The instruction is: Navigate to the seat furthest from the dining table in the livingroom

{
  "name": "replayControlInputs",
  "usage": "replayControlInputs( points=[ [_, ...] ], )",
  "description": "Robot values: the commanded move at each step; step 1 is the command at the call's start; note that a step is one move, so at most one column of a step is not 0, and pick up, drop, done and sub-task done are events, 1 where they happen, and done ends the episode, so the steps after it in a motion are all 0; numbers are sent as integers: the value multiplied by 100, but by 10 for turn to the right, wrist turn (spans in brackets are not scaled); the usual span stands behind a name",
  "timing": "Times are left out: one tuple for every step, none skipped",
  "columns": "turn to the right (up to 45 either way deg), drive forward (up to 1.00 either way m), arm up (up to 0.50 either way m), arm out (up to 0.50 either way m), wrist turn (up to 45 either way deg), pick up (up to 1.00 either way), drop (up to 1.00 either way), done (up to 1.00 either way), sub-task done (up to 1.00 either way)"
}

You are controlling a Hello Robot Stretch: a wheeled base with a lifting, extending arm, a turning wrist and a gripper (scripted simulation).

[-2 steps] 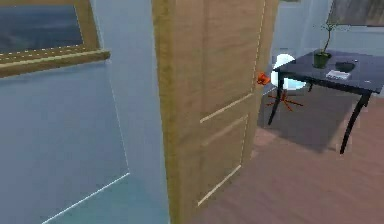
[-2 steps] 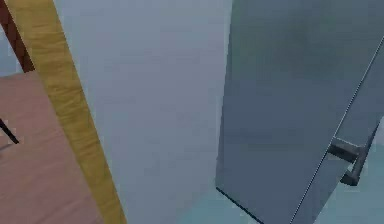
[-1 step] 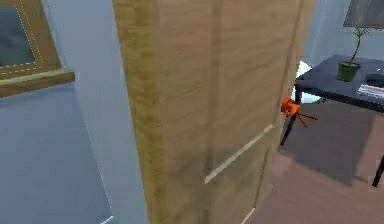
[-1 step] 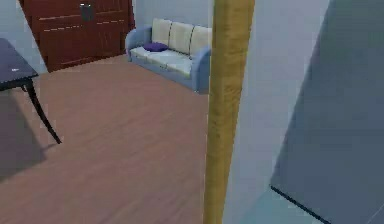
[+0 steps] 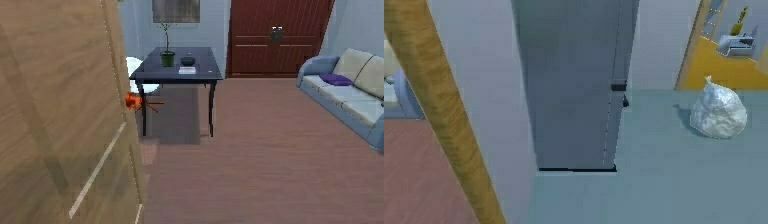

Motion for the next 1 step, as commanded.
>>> replayControlInputs(
  points=[
    [120,0,0,0,0,0,0,0,0]
  ],
)
